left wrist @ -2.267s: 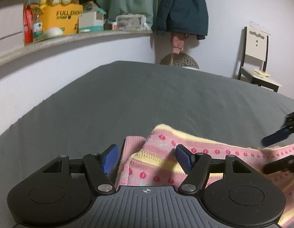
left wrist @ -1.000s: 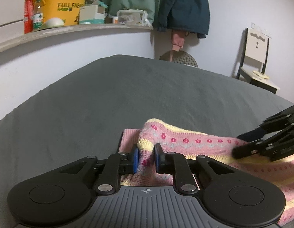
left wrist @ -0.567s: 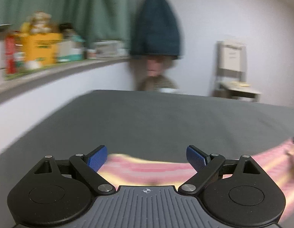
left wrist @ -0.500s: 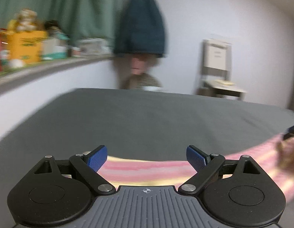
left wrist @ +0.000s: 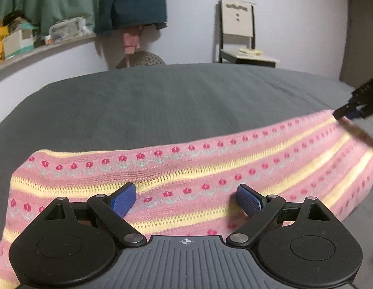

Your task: Fold clothes

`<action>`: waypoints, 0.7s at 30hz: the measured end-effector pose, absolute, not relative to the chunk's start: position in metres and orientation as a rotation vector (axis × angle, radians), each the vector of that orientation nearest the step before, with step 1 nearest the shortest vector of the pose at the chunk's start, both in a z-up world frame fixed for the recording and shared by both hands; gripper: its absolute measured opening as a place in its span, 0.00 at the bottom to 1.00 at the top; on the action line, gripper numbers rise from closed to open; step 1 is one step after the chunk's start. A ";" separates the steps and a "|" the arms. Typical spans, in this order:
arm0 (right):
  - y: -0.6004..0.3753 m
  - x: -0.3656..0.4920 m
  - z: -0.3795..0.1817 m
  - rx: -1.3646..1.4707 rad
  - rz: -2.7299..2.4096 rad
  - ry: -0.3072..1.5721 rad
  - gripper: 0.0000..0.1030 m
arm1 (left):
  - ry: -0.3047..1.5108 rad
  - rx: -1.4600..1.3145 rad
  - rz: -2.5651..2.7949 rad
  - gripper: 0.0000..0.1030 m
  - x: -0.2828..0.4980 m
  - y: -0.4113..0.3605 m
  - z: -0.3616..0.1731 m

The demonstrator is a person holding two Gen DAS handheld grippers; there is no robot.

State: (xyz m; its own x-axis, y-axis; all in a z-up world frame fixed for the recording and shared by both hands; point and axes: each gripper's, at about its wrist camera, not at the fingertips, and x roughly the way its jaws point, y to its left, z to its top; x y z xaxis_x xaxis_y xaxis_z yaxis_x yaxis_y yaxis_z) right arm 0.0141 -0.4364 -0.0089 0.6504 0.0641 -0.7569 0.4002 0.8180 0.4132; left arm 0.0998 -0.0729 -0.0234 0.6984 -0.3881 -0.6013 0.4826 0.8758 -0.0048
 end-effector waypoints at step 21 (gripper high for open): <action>-0.419 -0.022 -0.035 0.702 -0.033 0.828 0.50 | 0.707 -0.080 -0.743 0.89 0.048 -0.105 -0.028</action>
State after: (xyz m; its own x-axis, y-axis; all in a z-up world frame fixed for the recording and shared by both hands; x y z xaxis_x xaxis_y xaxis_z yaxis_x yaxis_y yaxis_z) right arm -0.0217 -0.4186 -0.0351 0.6889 0.2368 -0.6851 0.2900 0.7762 0.5598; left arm 0.0484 -0.1051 -0.0276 0.5193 -0.6443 -0.5614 0.5927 0.7448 -0.3066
